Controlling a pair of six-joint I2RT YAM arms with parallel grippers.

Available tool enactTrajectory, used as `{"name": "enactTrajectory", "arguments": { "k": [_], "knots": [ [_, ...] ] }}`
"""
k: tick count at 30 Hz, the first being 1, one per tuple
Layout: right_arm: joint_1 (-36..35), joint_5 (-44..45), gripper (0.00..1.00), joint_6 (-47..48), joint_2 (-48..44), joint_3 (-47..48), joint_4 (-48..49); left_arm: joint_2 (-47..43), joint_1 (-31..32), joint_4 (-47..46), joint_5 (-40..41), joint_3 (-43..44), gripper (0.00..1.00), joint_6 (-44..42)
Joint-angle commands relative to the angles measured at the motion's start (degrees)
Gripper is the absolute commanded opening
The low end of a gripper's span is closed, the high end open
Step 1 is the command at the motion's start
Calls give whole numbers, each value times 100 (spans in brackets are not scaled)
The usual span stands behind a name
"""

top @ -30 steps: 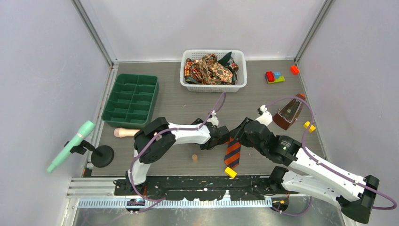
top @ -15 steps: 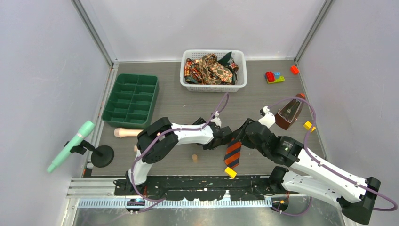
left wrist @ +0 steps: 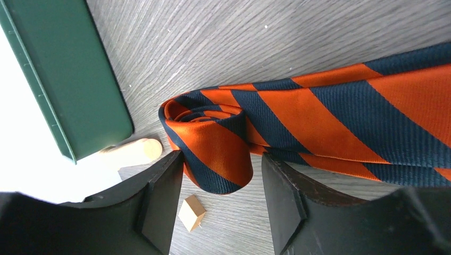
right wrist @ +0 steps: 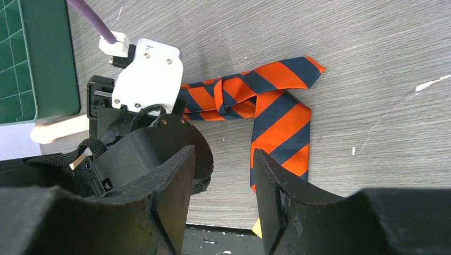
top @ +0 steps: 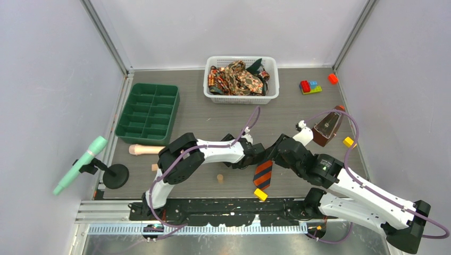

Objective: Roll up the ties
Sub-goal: Roll the tie at the center of the board.

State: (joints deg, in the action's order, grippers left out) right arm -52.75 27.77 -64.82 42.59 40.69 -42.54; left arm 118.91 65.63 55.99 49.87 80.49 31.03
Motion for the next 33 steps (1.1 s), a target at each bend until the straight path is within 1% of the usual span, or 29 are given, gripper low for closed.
{"name": "enactTrajectory", "arguments": {
  "k": [1, 3, 13, 20, 22, 26, 29, 33],
  "knots": [
    [-42, -174, 52, -84, -55, 178, 253, -29, 59, -223, -243, 294, 58, 20],
    [-42, -170, 52, -84, -51, 178, 254, -72, 59, -255, -302, 292, 58, 26],
    [-43, -190, 52, -125, -88, 106, 254, -202, 60, -531, -631, 310, 48, -107],
    [-42, -208, 52, -160, -161, 35, 262, -189, 28, -749, -886, 301, 46, -197],
    [-42, -217, 52, -163, -152, 19, 257, -224, -4, -844, -1028, 249, 48, -215],
    [-42, -135, 54, -250, -84, 53, 157, -358, -87, -1026, -1225, 112, 56, -233],
    [-42, -7, 58, -417, 71, 102, -76, -487, -127, -1095, -1296, 24, 57, -230],
    [-36, 78, 59, -800, 503, 209, -514, -597, -143, -1116, -1322, -33, 58, -231]
  ]
}}
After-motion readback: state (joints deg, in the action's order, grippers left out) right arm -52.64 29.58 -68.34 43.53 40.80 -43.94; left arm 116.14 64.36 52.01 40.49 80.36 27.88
